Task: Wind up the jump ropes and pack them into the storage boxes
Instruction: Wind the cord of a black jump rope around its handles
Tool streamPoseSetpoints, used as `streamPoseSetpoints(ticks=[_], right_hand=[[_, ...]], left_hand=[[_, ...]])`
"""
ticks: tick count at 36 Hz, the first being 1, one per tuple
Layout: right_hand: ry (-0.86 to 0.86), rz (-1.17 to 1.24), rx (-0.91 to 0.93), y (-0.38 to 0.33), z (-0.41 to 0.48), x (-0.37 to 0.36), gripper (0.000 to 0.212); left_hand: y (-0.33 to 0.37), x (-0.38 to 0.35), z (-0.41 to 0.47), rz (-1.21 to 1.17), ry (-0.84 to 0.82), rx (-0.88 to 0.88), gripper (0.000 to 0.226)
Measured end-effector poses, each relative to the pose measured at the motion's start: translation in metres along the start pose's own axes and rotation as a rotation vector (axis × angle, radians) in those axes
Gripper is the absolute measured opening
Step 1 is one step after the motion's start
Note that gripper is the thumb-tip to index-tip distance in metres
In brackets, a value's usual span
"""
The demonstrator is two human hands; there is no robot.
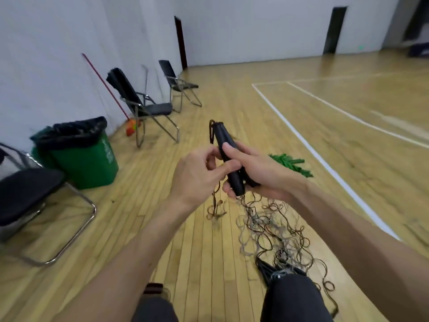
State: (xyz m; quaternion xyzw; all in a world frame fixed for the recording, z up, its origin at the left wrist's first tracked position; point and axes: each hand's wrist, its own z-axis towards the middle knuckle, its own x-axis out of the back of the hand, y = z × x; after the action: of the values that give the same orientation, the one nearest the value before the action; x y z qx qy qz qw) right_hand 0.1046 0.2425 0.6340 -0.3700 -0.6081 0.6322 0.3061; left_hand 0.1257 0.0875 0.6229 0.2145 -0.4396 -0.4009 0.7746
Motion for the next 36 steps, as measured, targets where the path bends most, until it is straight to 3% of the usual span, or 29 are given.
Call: streamPoseSetpoints(ticks=[4,8,11,15,17,20,23,28,33,36], right_hand=[[-0.070,0.053,0.011,-0.026,-0.033,-0.020,0.035],[-0.121,0.116,-0.012,-0.025,-0.069,-0.040,0.033],[-0.172,0.185,-0.067,-0.007,-0.092,-0.049,0.036],[-0.261,0.232,-0.118,0.019,-0.115,-0.056,0.041],[-0.263,0.271,-0.158,0.030,-0.121,-0.059,0.042],[-0.233,0.256,-0.216,0.044,-0.126,-0.062,0.034],[-0.236,0.226,-0.295,0.054,-0.128,-0.061,0.020],[-0.261,0.305,-0.457,0.074,-0.125,-0.059,0.020],[-0.358,0.370,-0.575,0.090,-0.117,-0.064,0.010],[-0.421,0.325,-0.637,0.103,-0.113,-0.070,0.009]], left_hand=[[0.021,0.030,-0.014,0.128,0.061,-0.144,0.050],[0.025,0.043,-0.038,-0.003,0.210,-0.188,0.049],[0.022,0.043,-0.058,-0.100,0.212,-0.122,0.048],[0.027,0.037,-0.082,-0.341,0.041,-0.083,0.068],[0.030,0.030,-0.092,-0.449,-0.046,-0.020,0.067],[0.033,0.019,-0.106,-0.428,-0.083,0.092,0.041],[0.029,0.011,-0.116,-0.441,-0.112,0.171,0.030],[0.004,0.004,-0.122,-0.367,-0.148,0.284,0.031],[-0.014,0.002,-0.126,-0.460,-0.114,0.385,0.029],[-0.020,0.006,-0.130,-0.533,-0.069,0.482,0.041]])
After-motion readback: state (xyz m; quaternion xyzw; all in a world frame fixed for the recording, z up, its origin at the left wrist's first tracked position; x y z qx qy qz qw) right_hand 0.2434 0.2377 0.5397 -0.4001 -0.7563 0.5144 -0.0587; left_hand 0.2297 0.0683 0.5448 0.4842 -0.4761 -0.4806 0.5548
